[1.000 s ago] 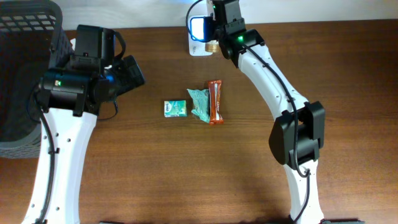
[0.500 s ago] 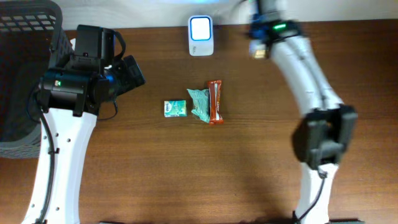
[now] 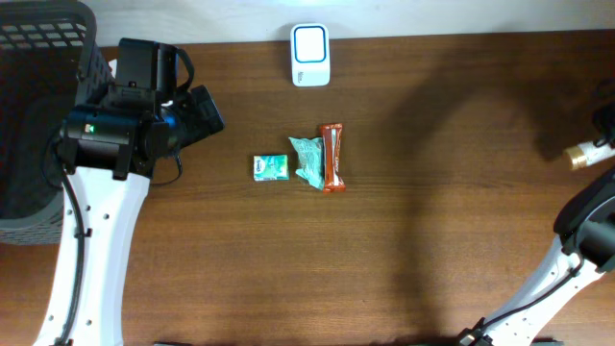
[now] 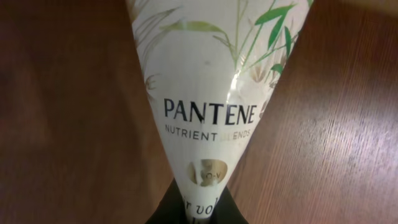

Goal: Scan the item barcode
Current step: 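Hold the Pantene tube in front of the white scanner box, then carry the Pantene tube right and set it at the table's right edge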

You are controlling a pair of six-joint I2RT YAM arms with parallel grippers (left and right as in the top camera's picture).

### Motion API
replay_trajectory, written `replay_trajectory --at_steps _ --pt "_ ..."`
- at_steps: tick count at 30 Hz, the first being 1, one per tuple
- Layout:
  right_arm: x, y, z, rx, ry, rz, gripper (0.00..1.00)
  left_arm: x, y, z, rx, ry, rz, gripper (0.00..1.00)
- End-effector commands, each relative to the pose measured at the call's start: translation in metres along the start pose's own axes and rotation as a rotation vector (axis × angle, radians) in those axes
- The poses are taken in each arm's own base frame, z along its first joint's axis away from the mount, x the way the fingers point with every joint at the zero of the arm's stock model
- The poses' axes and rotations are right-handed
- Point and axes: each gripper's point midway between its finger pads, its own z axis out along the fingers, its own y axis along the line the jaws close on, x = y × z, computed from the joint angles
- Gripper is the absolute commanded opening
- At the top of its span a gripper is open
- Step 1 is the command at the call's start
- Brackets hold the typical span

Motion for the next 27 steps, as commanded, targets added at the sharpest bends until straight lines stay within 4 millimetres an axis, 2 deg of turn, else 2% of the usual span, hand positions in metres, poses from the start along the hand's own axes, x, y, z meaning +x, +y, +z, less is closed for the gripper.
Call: replay_trajectory --at_steps 1,2,4,5,6,8,10,12,13,14,15,17,19,20,23,25,27 --pt "-0.004 -0.01 0.016 0.008 0.016 0.093 0.09 -0.001 0.0 -0.002 0.001 -0.006 0.014 0.99" --pt "-0.002 -0.011 0.016 0.01 0.023 0.082 0.18 -0.001 0.0 -0.002 0.002 -0.006 0.014 0.99" --pt "-0.001 0.001 0.01 -0.048 0.033 -0.047 0.48 -0.001 0.0 -0.002 0.001 -0.006 0.014 0.99" --pt "-0.001 0.011 0.001 -0.095 0.038 -0.117 0.73 -0.001 0.0 -0.002 0.001 -0.006 0.014 0.99" --pt "-0.002 0.023 -0.019 -0.152 0.035 -0.172 0.93 -0.001 0.0 -0.002 0.001 -0.006 0.014 0.99" --pt "-0.007 0.043 -0.062 -0.244 0.006 -0.203 0.94 -0.001 0.0 -0.002 0.001 -0.006 0.014 0.99" --pt "0.004 0.076 -0.108 -0.415 0.015 -0.282 0.94 -0.001 0.0 -0.002 0.001 -0.006 0.014 0.99" --pt "0.05 0.13 -0.185 -0.76 0.096 -0.451 0.94 -0.001 0.0 -0.002 0.001 -0.006 0.014 0.99" --pt "0.085 0.151 -0.221 -0.928 0.17 -0.547 0.94 -0.001 0.0 -0.002 0.001 -0.006 0.014 0.99" --pt "0.121 0.164 -0.247 -1.033 0.258 -0.621 0.93 -0.001 0.0 -0.002 0.001 -0.006 0.014 0.99" --pt "0.162 0.17 -0.259 -1.041 0.354 -0.685 0.94 -0.001 0.0 -0.002 0.001 -0.006 0.014 0.99" --pt "0.22 0.173 -0.267 -0.989 0.419 -0.844 0.94 -0.001 0.0 -0.002 0.001 -0.006 0.014 0.99" --pt "0.275 0.177 -0.264 -0.885 0.441 -0.982 0.94 -0.001 0.0 -0.002 0.001 -0.006 0.014 0.99" --pt "0.318 0.179 -0.26 -0.819 0.45 -1.085 0.93 -0.001 0.0 -0.002 0.002 -0.006 0.014 0.99" --pt "0.38 0.177 -0.252 -0.732 0.463 -1.23 0.94 -0.001 0.0 -0.002 0.001 -0.006 0.014 0.99" --pt "0.409 0.173 -0.246 -0.714 0.499 -1.279 0.94 -0.001 0.0 -0.002 0.001 -0.006 0.014 0.99" --pt "0.438 0.168 -0.237 -0.745 0.611 -1.285 0.93 -0.001 0.0 -0.002 0.001 -0.006 0.014 0.99"
